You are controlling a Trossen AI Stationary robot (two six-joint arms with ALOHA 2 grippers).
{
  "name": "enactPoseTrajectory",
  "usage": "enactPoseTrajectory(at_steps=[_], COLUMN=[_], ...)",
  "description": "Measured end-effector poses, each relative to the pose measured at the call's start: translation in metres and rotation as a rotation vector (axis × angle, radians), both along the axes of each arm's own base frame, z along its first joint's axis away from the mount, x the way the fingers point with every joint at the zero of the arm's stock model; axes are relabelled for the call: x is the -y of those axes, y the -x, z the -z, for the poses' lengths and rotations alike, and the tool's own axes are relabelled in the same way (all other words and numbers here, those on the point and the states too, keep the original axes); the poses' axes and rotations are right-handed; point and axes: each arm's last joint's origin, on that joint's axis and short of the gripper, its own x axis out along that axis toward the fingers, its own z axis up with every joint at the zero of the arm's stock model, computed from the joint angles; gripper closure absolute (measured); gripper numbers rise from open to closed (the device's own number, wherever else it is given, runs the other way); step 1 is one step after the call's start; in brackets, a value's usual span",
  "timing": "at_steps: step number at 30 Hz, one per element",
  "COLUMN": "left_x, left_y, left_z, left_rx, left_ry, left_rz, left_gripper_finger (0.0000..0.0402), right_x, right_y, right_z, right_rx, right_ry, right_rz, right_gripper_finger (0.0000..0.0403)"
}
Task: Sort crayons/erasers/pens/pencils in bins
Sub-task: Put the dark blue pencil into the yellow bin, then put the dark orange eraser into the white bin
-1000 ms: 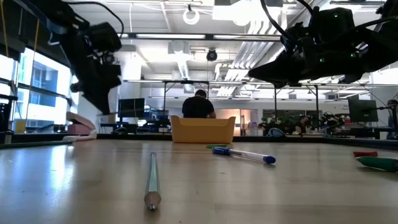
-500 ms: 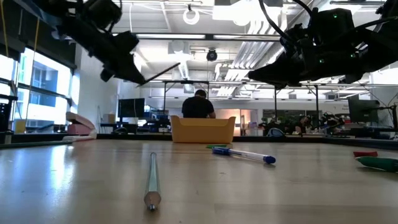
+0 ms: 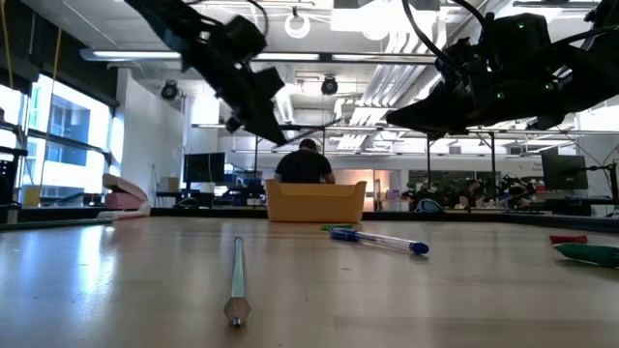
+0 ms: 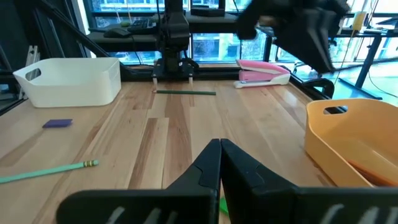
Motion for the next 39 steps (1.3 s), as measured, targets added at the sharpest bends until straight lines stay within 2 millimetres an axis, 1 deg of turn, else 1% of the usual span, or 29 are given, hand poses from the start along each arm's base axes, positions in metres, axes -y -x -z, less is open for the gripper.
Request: enactPoseTrajectory(at_steps=[3,6,9,12,16,26,28,31,35,39], left_x=[-0.012,-0.023,-0.031,-0.037,-0.043,-0.050,-0.050,-0.043,-0.026,-0.005], left_y=[-0.017,-0.028,-0.035,-0.036,-0.035,-0.030,-0.031,-0.038,-0.044,-0.040], left_z=[0.011,0.027,0.043,0.055,0.061,0.061,0.060,0.058,0.058,0.055], left_rx=[-0.033,-0.072,-0.108,-0.137,-0.149,-0.154,-0.153,-0.143,-0.065,0.036], left_ry=[0.018,0.044,0.068,0.082,0.095,0.073,0.059,0.016,-0.040,-0.102], left_rz=[0.002,-0.003,-0.012,-0.032,-0.051,-0.056,-0.043,0.002,0.049,0.081], left_gripper_finger=[0.0393,0.0395,0.0401,0.0401,0.0401,0.0401,0.0401,0.0401,0.0401,0.0401], right_x=[0.000,0.000,0.000,0.000,0.000,0.000,0.000,0.000,0.000,0.000], right_y=[0.000,0.000,0.000,0.000,0.000,0.000,0.000,0.000,0.000,0.001], right_z=[0.000,0.001,0.001,0.001,0.001,0.001,0.001,0.001,0.003,0.006], right_rx=[-0.004,-0.006,-0.007,-0.007,-0.008,-0.011,-0.014,-0.014,-0.025,-0.057], right_ry=[-0.001,-0.001,-0.001,-0.002,-0.002,-0.002,-0.003,-0.003,-0.024,-0.057], right_rz=[0.000,0.000,0.000,0.000,0.000,0.000,0.000,0.000,0.002,0.006], right_gripper_finger=[0.0403,0.0403,0.0403,0.0403,0.0403,0.0403,0.0403,0.0403,0.0403,0.0403])
